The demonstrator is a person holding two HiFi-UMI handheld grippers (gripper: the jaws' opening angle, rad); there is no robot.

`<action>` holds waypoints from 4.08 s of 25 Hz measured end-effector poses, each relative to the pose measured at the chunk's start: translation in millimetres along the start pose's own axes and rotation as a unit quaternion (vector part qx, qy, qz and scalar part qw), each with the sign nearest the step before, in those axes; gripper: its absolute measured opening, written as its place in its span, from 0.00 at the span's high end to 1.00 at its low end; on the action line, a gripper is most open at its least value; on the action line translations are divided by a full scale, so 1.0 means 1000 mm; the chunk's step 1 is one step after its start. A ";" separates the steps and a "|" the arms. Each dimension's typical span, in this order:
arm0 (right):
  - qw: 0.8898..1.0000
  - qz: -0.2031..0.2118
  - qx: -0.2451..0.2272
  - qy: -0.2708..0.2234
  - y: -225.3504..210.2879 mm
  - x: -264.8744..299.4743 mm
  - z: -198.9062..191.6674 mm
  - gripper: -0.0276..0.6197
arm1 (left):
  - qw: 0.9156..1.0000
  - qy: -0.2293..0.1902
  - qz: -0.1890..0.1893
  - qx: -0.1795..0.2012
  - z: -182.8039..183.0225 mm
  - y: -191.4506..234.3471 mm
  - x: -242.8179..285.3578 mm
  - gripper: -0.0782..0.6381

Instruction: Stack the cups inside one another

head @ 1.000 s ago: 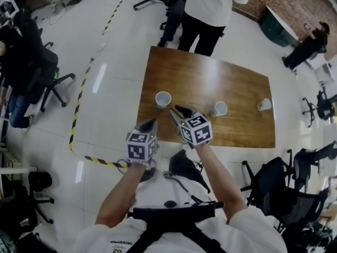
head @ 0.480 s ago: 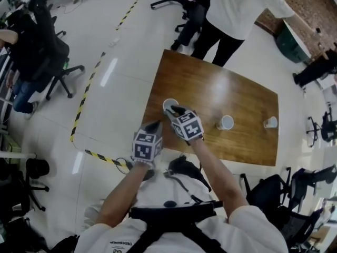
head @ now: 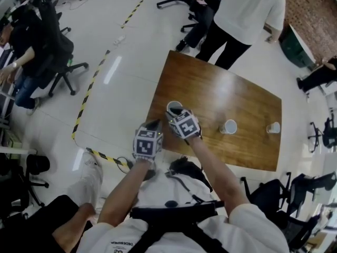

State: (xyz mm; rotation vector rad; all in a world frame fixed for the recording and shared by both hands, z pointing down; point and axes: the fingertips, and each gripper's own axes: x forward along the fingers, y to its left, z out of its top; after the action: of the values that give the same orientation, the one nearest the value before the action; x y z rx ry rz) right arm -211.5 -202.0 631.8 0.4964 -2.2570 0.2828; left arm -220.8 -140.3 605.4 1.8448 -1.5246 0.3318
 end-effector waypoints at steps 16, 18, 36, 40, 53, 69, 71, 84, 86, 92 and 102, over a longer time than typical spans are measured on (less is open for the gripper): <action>0.999 -0.012 -0.023 0.035 0.005 0.021 -0.012 0.89 | 1.000 0.004 0.007 -0.013 -0.006 0.014 -0.010 0.89; 0.999 -0.015 -0.028 0.036 0.005 0.020 -0.012 0.89 | 1.000 0.005 0.007 -0.012 -0.007 0.014 -0.012 0.89; 0.995 -0.081 0.033 -0.056 -0.025 -0.078 -0.020 0.91 | 0.998 0.016 -0.054 0.037 -0.016 -0.040 -0.006 0.89; 0.990 -0.101 0.064 -0.072 -0.035 -0.107 -0.029 0.91 | 0.995 0.024 -0.074 0.059 -0.015 -0.060 0.003 0.89; 0.967 -0.198 0.118 -0.113 -0.095 -0.235 -0.089 0.91 | 0.980 0.050 -0.144 0.130 -0.021 -0.169 0.032 0.89; 0.970 -0.233 0.056 -0.030 -0.157 -0.280 -0.148 0.91 | 0.971 0.066 -0.178 0.144 -0.028 -0.241 0.065 0.89; 0.972 -0.228 0.049 -0.025 -0.162 -0.275 -0.150 0.91 | 0.972 0.065 -0.176 0.142 -0.027 -0.243 0.069 0.89; 0.981 -0.192 0.026 0.020 -0.170 -0.228 -0.164 0.91 | 0.976 0.081 -0.161 0.122 -0.029 -0.225 0.090 0.89; 0.981 -0.190 0.022 0.026 -0.170 -0.222 -0.166 0.91 | 0.976 0.083 -0.159 0.121 -0.029 -0.223 0.092 0.89; 0.982 -0.181 0.022 0.041 -0.172 -0.207 -0.176 0.91 | 0.977 0.086 -0.157 0.115 -0.029 -0.218 0.098 0.89; 0.983 -0.174 0.015 0.063 -0.174 -0.187 -0.192 0.91 | 0.978 0.093 -0.150 0.107 -0.033 -0.211 0.098 0.89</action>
State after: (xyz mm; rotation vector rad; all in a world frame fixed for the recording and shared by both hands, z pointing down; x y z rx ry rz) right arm 105.4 -241.8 626.3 0.8524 -2.0036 0.1643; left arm 10.6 -181.8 612.9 2.1115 -1.0983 0.5247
